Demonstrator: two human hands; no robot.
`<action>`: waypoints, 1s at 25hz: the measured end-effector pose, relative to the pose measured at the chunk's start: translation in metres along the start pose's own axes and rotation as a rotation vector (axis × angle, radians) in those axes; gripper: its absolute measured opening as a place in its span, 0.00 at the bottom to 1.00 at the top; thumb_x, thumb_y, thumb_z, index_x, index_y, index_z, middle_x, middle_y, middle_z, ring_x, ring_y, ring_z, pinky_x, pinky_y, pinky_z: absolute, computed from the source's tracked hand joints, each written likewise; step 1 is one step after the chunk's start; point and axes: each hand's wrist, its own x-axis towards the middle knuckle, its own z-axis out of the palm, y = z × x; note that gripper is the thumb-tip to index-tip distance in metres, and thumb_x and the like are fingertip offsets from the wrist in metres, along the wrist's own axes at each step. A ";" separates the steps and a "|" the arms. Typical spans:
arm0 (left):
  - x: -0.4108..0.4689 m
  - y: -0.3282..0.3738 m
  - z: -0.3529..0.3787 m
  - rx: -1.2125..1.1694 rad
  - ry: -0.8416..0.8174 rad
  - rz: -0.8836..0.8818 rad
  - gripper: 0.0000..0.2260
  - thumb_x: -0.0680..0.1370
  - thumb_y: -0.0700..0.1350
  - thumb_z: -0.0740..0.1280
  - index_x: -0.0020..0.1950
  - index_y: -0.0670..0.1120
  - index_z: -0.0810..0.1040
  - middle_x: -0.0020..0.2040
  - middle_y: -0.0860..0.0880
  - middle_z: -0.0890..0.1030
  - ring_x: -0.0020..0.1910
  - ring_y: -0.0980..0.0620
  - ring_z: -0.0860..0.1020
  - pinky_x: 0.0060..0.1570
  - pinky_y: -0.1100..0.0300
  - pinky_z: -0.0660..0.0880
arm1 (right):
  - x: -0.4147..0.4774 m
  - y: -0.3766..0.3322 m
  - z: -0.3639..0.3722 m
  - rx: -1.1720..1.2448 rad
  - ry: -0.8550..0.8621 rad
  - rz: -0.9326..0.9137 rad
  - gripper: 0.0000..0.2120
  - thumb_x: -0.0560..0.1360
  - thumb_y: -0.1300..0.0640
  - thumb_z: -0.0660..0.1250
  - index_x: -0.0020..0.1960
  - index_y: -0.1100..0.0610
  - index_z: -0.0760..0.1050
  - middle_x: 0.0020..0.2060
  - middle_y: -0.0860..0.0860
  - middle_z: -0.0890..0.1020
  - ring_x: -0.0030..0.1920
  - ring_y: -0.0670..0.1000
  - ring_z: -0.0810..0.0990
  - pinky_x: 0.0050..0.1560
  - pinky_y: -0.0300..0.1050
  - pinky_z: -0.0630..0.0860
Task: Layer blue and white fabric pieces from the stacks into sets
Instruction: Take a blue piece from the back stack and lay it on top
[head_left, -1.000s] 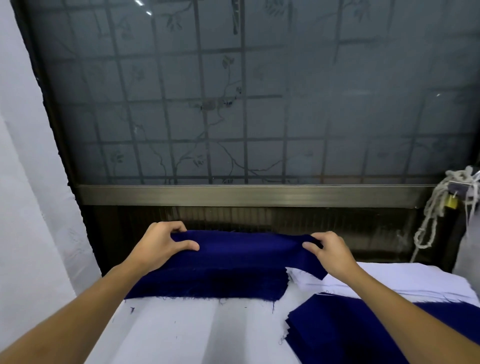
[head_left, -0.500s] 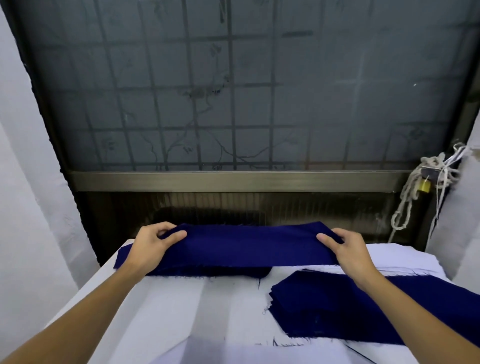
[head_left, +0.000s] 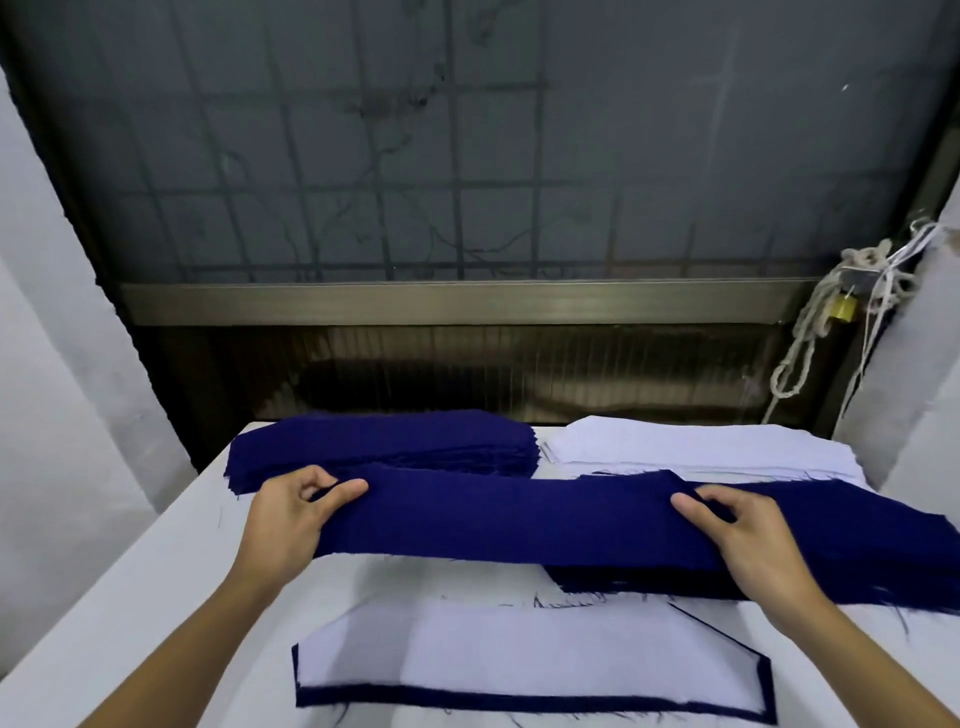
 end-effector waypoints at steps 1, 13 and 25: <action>-0.007 -0.005 -0.001 0.015 -0.010 -0.011 0.17 0.70 0.59 0.74 0.39 0.44 0.82 0.35 0.48 0.84 0.36 0.52 0.83 0.32 0.61 0.76 | -0.007 0.003 -0.001 0.007 -0.003 0.010 0.07 0.77 0.52 0.71 0.43 0.50 0.86 0.42 0.46 0.87 0.43 0.44 0.86 0.41 0.33 0.79; -0.087 -0.058 0.010 0.263 -0.031 -0.114 0.08 0.76 0.56 0.74 0.38 0.58 0.84 0.38 0.62 0.85 0.42 0.61 0.82 0.42 0.61 0.76 | -0.074 0.055 0.004 -0.208 0.083 0.185 0.03 0.75 0.50 0.74 0.47 0.41 0.84 0.44 0.35 0.85 0.50 0.40 0.82 0.49 0.40 0.77; -0.099 -0.063 0.022 0.580 0.122 -0.047 0.18 0.74 0.70 0.63 0.36 0.58 0.74 0.28 0.62 0.77 0.30 0.60 0.75 0.29 0.62 0.68 | -0.090 0.057 0.009 -0.478 0.217 -0.008 0.14 0.76 0.60 0.73 0.47 0.40 0.78 0.43 0.39 0.80 0.46 0.44 0.78 0.39 0.39 0.73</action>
